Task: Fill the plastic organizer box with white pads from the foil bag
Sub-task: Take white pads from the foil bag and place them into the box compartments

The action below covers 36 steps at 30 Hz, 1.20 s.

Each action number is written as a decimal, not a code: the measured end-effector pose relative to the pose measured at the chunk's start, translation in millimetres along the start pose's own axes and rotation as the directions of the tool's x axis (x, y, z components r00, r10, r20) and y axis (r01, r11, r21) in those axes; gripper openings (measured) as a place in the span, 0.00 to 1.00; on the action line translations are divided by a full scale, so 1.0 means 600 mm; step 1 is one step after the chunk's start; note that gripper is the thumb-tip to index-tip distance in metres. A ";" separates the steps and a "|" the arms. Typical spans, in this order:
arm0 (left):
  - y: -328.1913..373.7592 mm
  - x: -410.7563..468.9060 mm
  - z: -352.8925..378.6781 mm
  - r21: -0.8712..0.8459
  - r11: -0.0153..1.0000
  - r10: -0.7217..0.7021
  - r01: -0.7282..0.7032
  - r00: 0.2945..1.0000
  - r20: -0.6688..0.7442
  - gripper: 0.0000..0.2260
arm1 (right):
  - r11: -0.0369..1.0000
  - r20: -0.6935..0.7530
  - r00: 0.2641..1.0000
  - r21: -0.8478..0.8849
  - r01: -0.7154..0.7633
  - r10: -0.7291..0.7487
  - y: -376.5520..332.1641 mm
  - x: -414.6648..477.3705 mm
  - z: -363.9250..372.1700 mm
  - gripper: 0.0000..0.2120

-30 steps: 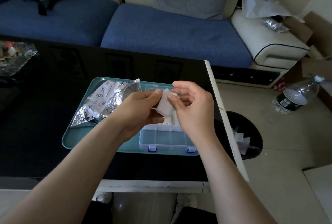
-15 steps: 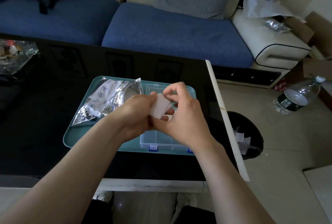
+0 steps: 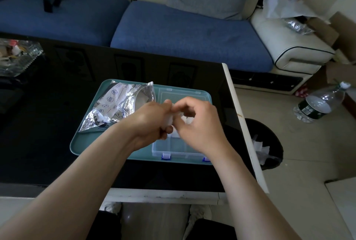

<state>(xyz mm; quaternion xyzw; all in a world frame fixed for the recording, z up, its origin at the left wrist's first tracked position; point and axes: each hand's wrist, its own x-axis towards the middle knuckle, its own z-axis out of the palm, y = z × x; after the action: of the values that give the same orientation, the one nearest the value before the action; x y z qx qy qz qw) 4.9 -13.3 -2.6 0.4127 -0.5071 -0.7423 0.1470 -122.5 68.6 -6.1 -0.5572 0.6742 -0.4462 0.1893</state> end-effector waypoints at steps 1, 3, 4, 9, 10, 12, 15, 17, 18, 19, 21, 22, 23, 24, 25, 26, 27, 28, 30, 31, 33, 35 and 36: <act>0.001 -0.001 0.000 -0.005 1.000 0.010 -0.010 1.000 0.005 0.20 | 0.998 -0.030 0.999 0.054 -0.041 0.043 0.001 0.003 -0.003 0.06; 0.002 0.002 -0.004 0.054 0.998 0.045 -0.043 0.998 -0.041 0.21 | 0.978 -0.073 0.987 0.162 -0.133 0.146 0.004 0.007 -0.013 0.09; 0.001 0.005 -0.006 0.129 0.989 0.082 -0.070 0.992 -0.092 0.19 | 0.973 -0.114 0.977 0.170 -0.159 0.179 0.006 0.009 -0.019 0.11; -0.024 0.012 -0.041 0.744 0.664 0.392 -0.078 0.883 -0.258 0.10 | 0.963 -0.299 0.920 -0.012 -0.269 0.254 0.036 0.007 -0.033 0.16; -0.028 0.010 -0.046 0.815 0.577 0.414 -0.056 0.880 -0.232 0.11 | 0.953 -0.273 0.919 -0.023 -0.303 0.286 0.042 0.006 -0.033 0.16; -0.033 0.006 -0.050 0.879 0.476 0.386 -0.035 0.906 -0.173 0.11 | 0.934 -0.152 0.926 -0.035 -0.356 0.347 0.048 0.005 -0.028 0.15; -0.037 0.005 -0.054 0.901 0.434 0.260 -0.019 0.960 -0.105 0.13 | 0.918 0.016 0.921 -0.095 -0.385 0.388 0.047 0.002 -0.007 0.14; -0.038 0.002 -0.055 0.886 0.464 0.159 -0.003 0.984 -0.080 0.22 | 0.912 0.071 0.914 -0.126 -0.390 0.400 0.045 0.003 0.009 0.14; -0.038 0.000 -0.056 0.877 0.480 0.113 0.009 0.991 -0.072 0.26 | 0.909 0.089 0.910 -0.147 -0.391 0.406 0.047 0.004 0.017 0.14; -0.037 -0.003 -0.055 0.872 0.489 0.078 0.018 0.995 -0.064 0.30 | 0.906 0.104 0.907 -0.170 -0.388 0.408 0.048 0.003 0.025 0.13; -0.039 -0.005 -0.055 0.870 0.492 0.047 0.023 0.997 -0.053 0.33 | 0.902 0.119 0.908 -0.221 -0.371 0.402 0.050 0.003 0.040 0.10; -0.042 -0.003 -0.056 0.875 0.483 0.051 0.021 0.997 -0.052 0.33 | 0.900 0.122 0.909 -0.243 -0.362 0.399 0.050 0.004 0.046 0.09; -0.045 0.000 -0.058 0.886 0.463 0.064 0.018 0.997 -0.054 0.32 | 0.898 0.123 0.911 -0.262 -0.354 0.395 0.049 0.003 0.051 0.09; -0.048 0.003 -0.059 0.898 0.440 0.081 0.012 0.995 -0.053 0.32 | 0.894 0.120 0.911 -0.280 -0.350 0.394 0.048 0.003 0.055 0.09; -0.050 0.006 -0.059 0.908 0.420 0.095 0.005 0.994 -0.050 0.31 | 0.889 0.113 0.911 -0.294 -0.352 0.398 0.048 0.002 0.059 0.10; -0.053 0.008 -0.060 0.912 0.410 0.101 0.003 0.994 -0.048 0.31 | 0.882 0.102 0.909 -0.304 -0.359 0.405 0.049 0.002 0.063 0.11; -0.053 0.009 -0.062 0.912 0.410 0.098 0.003 0.994 -0.047 0.30 | 0.877 0.088 0.907 -0.312 -0.367 0.411 0.052 0.002 0.069 0.12; -0.054 0.011 -0.062 0.910 0.415 0.090 0.004 0.995 -0.045 0.28 | 0.871 0.075 0.908 -0.325 -0.368 0.412 0.054 0.000 0.073 0.13; -0.054 0.010 -0.065 0.904 0.426 0.082 0.007 0.996 -0.046 0.26 | 0.857 0.071 0.914 -0.383 -0.345 0.399 0.058 -0.001 0.083 0.13; -0.052 0.009 -0.064 0.902 0.431 0.085 0.009 0.995 -0.051 0.24 | 0.843 0.078 0.917 -0.429 -0.324 0.392 0.058 -0.001 0.087 0.11; -0.044 0.003 -0.063 0.888 0.459 0.142 0.017 0.986 -0.092 0.15 | 0.803 0.093 0.913 -0.517 -0.296 0.396 0.054 -0.001 0.094 0.08; -0.033 -0.002 -0.060 0.868 0.497 0.323 0.026 0.922 -0.213 0.04 | 0.748 0.103 0.907 -0.606 -0.269 0.409 0.050 -0.001 0.101 0.08; -0.026 -0.004 -0.060 0.857 0.514 0.437 0.026 0.852 -0.288 0.02 | 0.724 0.109 0.906 -0.644 -0.248 0.408 0.047 0.000 0.105 0.08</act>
<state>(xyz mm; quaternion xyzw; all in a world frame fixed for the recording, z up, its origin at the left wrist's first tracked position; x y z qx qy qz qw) 37.1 -27.8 -20.4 0.5327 -0.7931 -0.2601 0.1399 -91.6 43.5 -62.3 -0.5089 0.8421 -0.0887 0.1547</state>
